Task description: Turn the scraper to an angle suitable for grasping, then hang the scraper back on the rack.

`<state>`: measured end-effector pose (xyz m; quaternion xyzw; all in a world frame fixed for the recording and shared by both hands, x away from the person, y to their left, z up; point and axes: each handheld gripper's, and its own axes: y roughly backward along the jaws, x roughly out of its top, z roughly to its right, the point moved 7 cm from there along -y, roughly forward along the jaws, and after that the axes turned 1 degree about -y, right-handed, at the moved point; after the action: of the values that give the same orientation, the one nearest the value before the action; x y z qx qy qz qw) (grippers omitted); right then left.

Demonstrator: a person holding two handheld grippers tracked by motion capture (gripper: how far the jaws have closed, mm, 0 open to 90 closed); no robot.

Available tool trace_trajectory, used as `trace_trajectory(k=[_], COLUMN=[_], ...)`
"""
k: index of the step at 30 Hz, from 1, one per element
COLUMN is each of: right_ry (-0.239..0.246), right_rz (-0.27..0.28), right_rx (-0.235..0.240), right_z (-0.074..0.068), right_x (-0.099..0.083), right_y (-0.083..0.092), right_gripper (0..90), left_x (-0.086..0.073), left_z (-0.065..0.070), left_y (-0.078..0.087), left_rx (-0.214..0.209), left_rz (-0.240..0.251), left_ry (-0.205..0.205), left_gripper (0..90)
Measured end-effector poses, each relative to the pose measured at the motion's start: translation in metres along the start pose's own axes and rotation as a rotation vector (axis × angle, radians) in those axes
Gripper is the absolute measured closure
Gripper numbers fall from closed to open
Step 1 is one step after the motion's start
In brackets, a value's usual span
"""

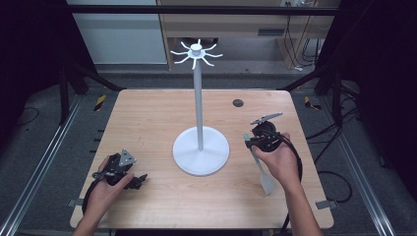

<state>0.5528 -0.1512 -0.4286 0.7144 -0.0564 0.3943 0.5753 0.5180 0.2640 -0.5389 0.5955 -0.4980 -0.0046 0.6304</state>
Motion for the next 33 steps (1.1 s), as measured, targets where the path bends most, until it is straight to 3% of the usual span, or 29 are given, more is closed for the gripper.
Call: trace_trajectory(k=[8,22,33], right_ry=[0.005,-0.004,0.022], right_rz=[0.089,0.206,0.288], right_rx=[-0.002,-0.019,-0.007], right_z=[0.001,0.004,-0.008], right_x=[0.015,0.029,0.046], right_y=[0.022,0.044,0.067], right_gripper=[74.5,74.5,74.5], left_x=[0.0,0.0,0.0], left_z=[0.0,0.0,0.0], left_y=[0.0,0.0,0.0], left_rx=[0.0,-0.001,0.0], left_rz=[0.0,-0.001,-0.001], left_ry=[0.0,0.0,0.001], left_gripper=[3.7,3.7,3.7])
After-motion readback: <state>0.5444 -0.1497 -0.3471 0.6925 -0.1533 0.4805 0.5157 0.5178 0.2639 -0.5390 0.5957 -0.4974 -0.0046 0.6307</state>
